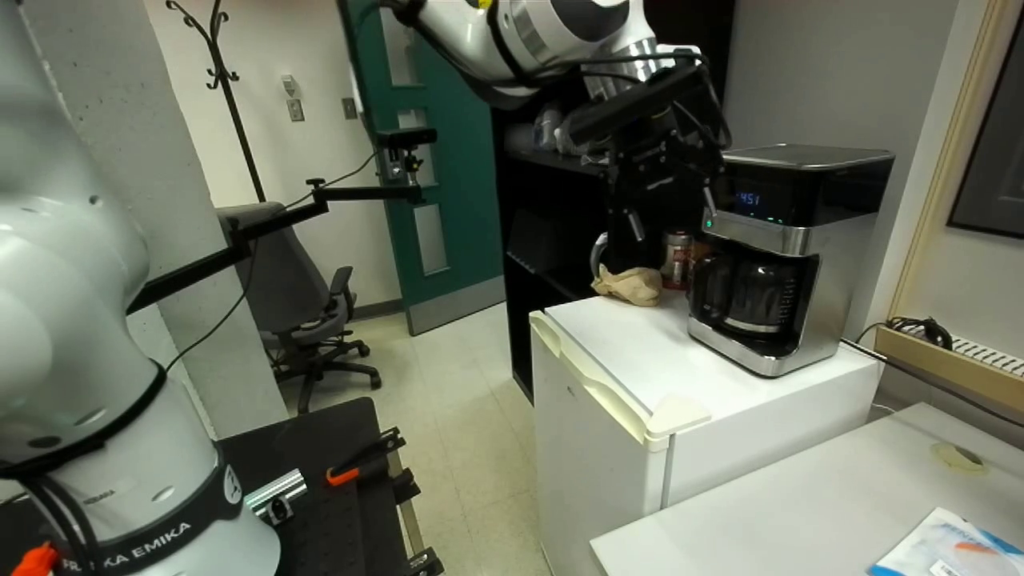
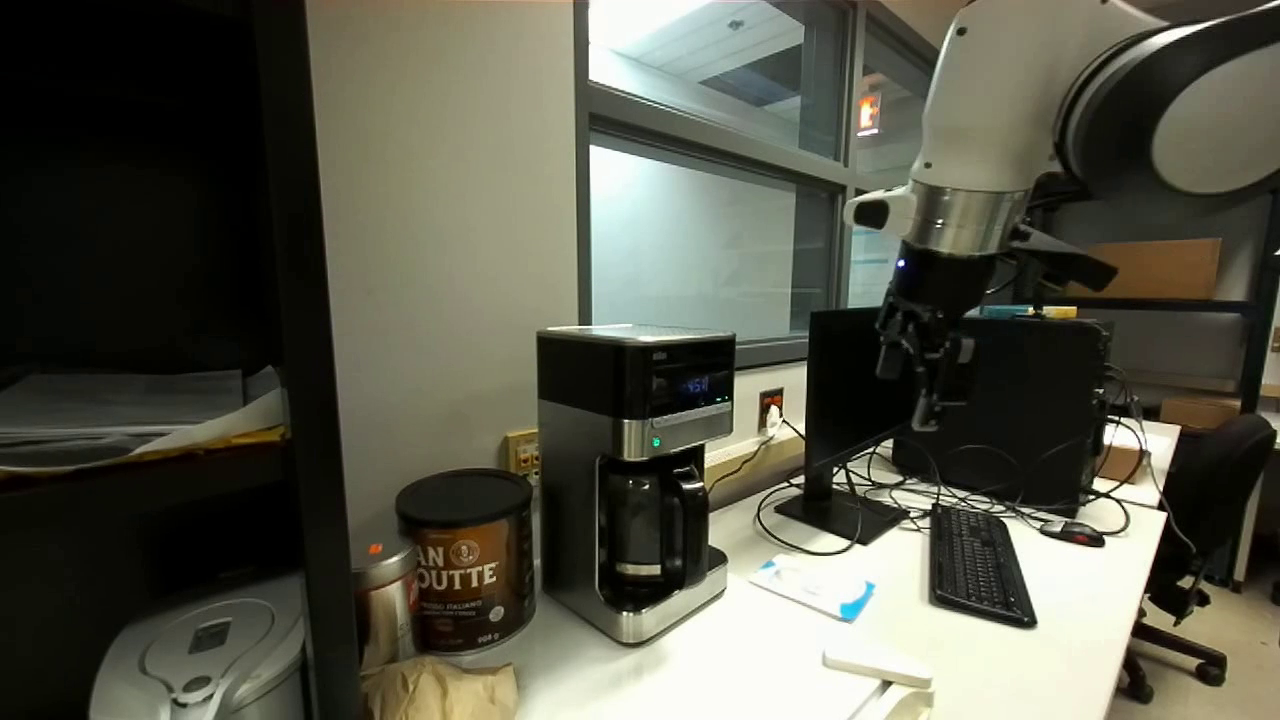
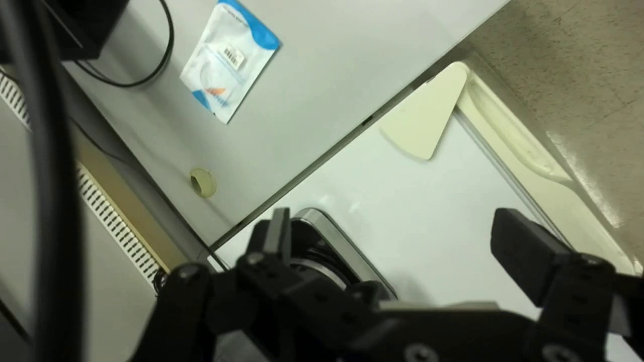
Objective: Turn off the coffeemaker
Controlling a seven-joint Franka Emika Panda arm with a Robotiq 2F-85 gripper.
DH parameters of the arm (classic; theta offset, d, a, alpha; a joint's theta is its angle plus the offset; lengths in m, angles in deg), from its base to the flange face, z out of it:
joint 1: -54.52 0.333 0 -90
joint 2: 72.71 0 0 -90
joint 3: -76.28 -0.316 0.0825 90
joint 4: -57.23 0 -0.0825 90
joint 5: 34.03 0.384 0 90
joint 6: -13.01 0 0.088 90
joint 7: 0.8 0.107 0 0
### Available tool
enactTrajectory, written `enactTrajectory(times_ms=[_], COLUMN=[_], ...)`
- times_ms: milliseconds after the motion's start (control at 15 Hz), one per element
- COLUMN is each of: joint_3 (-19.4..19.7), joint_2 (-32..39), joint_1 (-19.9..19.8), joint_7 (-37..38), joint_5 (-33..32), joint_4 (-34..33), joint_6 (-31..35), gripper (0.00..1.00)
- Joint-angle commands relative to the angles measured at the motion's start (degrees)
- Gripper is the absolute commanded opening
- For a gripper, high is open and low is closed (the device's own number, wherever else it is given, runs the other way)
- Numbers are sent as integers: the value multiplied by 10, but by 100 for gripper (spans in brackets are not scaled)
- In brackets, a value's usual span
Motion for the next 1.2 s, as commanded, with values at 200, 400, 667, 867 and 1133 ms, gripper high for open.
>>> enactTrajectory(times_ms=[200, 400, 667, 867, 1133], joint_3=[-9, -8, -1, 2, 12], joint_2=[151, 182, 215, 235, 266], joint_1=[22, 35, 50, 57, 66], joint_7=[-17, -14, -3, 11, 48], joint_5=[-89, -120, -182, -226, -292], joint_4=[-138, -157, -182, -197, -225], joint_6=[55, 92, 133, 169, 225], gripper=[66, 43, 12, 0, 0])
